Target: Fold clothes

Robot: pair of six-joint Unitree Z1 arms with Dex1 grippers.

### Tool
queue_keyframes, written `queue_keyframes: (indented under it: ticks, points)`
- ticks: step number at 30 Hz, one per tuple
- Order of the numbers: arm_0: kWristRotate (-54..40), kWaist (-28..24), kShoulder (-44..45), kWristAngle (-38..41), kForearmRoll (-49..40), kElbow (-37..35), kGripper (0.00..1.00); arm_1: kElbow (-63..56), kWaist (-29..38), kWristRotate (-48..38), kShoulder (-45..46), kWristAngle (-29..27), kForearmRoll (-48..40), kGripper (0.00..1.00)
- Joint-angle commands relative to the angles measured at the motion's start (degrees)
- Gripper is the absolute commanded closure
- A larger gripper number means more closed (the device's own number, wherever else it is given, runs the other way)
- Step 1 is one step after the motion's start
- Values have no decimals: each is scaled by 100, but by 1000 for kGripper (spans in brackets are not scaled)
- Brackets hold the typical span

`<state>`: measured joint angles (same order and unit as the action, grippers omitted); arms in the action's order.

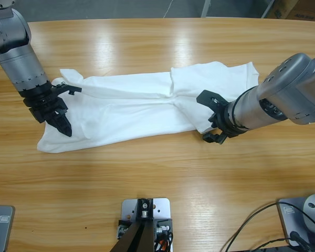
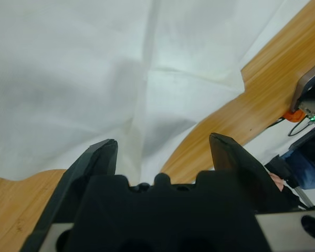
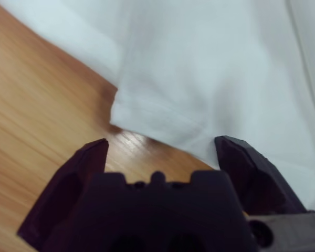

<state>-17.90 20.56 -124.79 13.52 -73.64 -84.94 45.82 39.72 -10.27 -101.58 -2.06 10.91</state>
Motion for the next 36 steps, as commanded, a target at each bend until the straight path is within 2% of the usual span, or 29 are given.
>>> queue_keyframes:
  ticks: [1,8,14,20,27,36]
  points:
    - [-47,140,-408,36,69,145,1000,-147,63,-81,-90,12,-28,179]
    - [201,157,-336,51,60,245,1000,-162,63,-116,-79,12,-28,179]
    - [570,-31,-151,47,69,250,1000,-170,63,-134,-69,12,-28,179]
    - [754,-542,86,105,143,303,1000,-188,71,-142,-74,12,-28,179]
    - [886,-1402,308,334,596,818,1000,-179,71,-142,-111,21,-72,179]
    - [923,-1583,165,319,821,1064,1000,-188,80,-142,-121,30,-72,178]
